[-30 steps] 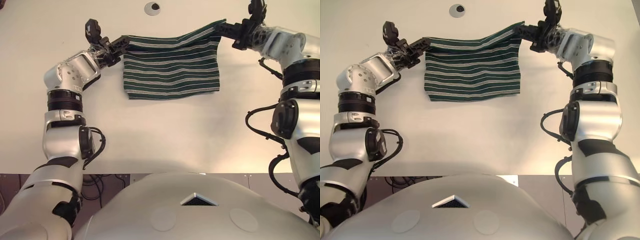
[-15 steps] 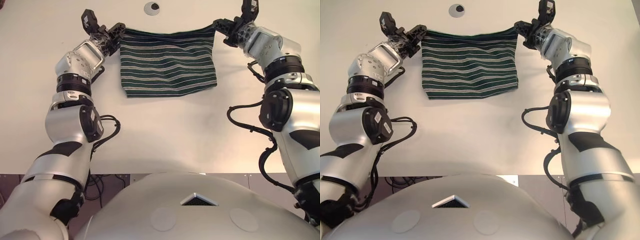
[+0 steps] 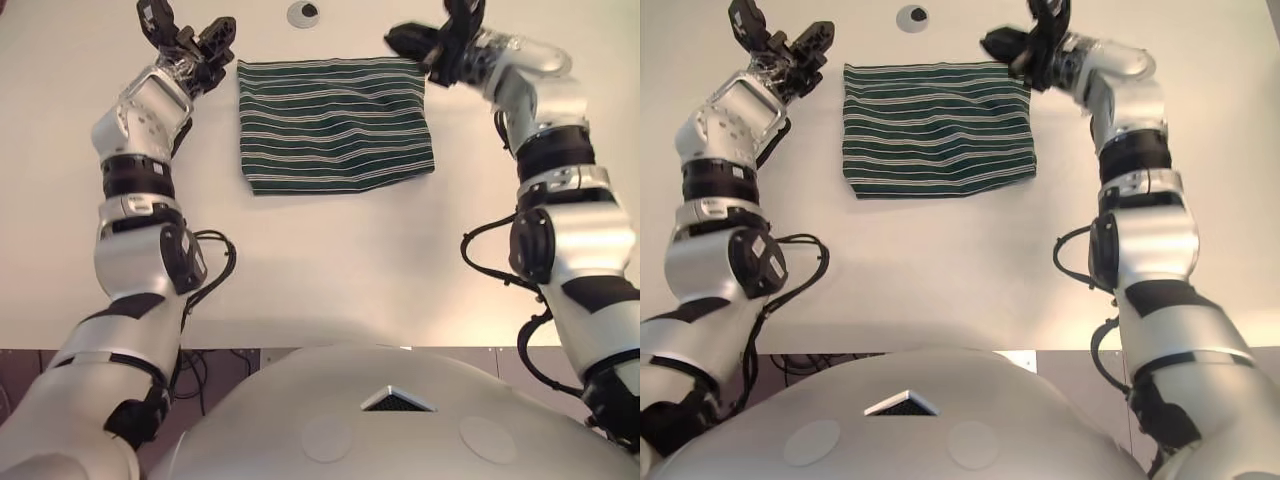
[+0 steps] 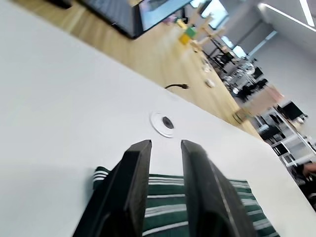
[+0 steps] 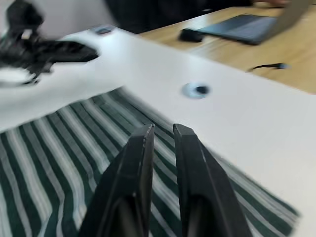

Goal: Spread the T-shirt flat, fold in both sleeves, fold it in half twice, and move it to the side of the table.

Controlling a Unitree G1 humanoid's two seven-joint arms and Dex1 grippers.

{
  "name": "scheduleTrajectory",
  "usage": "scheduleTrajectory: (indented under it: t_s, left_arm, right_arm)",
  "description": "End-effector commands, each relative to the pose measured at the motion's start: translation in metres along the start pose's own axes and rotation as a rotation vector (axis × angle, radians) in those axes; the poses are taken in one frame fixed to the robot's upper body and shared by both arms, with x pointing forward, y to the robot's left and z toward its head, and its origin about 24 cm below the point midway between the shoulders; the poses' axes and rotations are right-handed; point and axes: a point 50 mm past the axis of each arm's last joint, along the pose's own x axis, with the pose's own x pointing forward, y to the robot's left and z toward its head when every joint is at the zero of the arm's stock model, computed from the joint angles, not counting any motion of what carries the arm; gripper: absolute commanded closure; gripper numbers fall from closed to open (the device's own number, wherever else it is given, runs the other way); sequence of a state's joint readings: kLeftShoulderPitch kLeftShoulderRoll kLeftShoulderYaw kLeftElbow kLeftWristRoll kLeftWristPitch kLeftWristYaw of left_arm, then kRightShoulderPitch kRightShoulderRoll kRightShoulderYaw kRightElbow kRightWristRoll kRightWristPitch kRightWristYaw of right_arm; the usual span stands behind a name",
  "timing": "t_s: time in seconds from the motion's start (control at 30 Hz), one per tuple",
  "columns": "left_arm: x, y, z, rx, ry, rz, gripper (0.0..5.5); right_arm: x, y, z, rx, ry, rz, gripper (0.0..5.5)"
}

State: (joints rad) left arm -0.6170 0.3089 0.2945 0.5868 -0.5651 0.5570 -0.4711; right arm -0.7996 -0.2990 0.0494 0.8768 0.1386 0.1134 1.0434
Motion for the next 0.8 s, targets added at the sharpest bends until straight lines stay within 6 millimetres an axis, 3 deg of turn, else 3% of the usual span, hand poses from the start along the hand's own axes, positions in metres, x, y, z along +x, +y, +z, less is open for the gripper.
scheduleTrajectory:
  t_s: [0.03,0.17,0.3,0.4,0.53,0.67,0.8]
  left_arm:
    - [-0.068,-0.033,-0.032,0.31,0.224,-0.254,4.46]
    - [-0.1,-0.045,-0.079,0.465,0.509,-0.356,4.46]
    - [-0.107,-0.047,-0.098,0.585,0.616,-0.358,4.46]
    - [-0.104,-0.031,-0.11,0.667,0.686,-0.258,4.46]
    - [-0.094,-0.004,-0.098,0.686,0.604,-0.066,4.46]
    - [-0.091,0.008,-0.087,0.686,0.555,-0.011,4.46]
    - [-0.065,0.024,-0.056,0.692,0.42,0.103,4.46]
  right_arm:
    - [-0.045,-0.002,-0.01,-0.233,0.213,0.116,4.81]
    - [-0.058,-0.006,-0.013,-0.315,0.313,0.138,4.81]
    - [-0.051,-0.003,-0.016,-0.323,0.316,0.153,4.81]
    - [-0.046,0.002,-0.018,-0.307,0.279,0.154,4.81]
    - [-0.043,0.007,-0.008,-0.277,0.196,0.153,4.81]
    - [-0.043,0.012,-0.032,-0.37,0.321,0.117,4.81]
    - [-0.034,0.03,-0.055,-0.389,0.385,0.154,4.81]
